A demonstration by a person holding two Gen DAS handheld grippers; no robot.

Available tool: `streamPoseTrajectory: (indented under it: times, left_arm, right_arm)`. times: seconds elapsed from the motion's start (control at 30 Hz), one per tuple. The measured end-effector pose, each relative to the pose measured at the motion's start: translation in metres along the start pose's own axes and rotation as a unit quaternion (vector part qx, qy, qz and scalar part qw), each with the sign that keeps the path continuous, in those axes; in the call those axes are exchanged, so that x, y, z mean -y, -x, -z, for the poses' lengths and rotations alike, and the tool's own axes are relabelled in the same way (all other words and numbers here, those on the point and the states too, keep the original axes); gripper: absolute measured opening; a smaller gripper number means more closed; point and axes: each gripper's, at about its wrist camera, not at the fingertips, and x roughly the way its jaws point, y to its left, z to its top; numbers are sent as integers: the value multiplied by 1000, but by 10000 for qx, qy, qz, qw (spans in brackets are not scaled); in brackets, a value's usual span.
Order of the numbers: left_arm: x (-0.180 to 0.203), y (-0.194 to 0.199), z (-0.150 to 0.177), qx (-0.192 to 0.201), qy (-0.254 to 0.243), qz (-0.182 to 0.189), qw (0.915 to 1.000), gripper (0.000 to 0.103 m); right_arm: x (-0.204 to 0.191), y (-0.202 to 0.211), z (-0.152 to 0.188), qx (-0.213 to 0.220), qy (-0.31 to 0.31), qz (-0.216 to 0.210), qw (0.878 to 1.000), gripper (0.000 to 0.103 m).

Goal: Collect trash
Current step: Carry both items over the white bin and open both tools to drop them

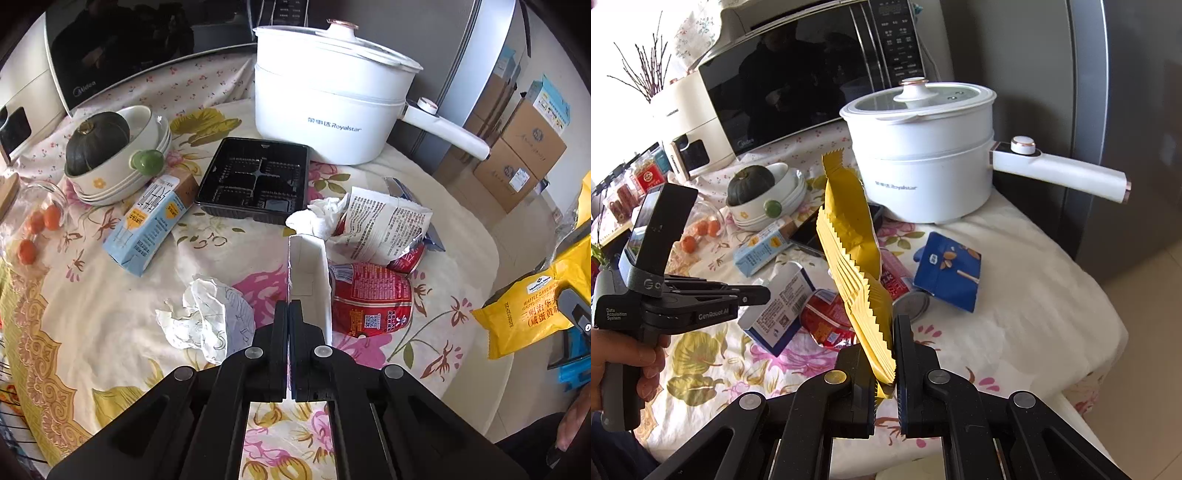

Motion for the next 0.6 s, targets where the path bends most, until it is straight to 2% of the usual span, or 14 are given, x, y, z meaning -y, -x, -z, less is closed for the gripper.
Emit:
streamPoseTrajectory:
  times: [0.1,0.23,0.43,0.6]
  left_arm:
    - [-6,15,-2,268,249,312,9988,0]
    - [2,28,0,465,378,1156,9915,0]
    - [69,29,22,334,-272,1589,9864,0]
    - [134,20,49,76,-954,2028,9745,0]
  right_arm:
    - [6,5,-2,51,-71,24,10000,6]
    - [15,12,-5,89,-119,226,9996,6]
    - [30,21,6,-126,-255,644,9975,6]
    - [41,21,27,-512,-358,841,9945,7]
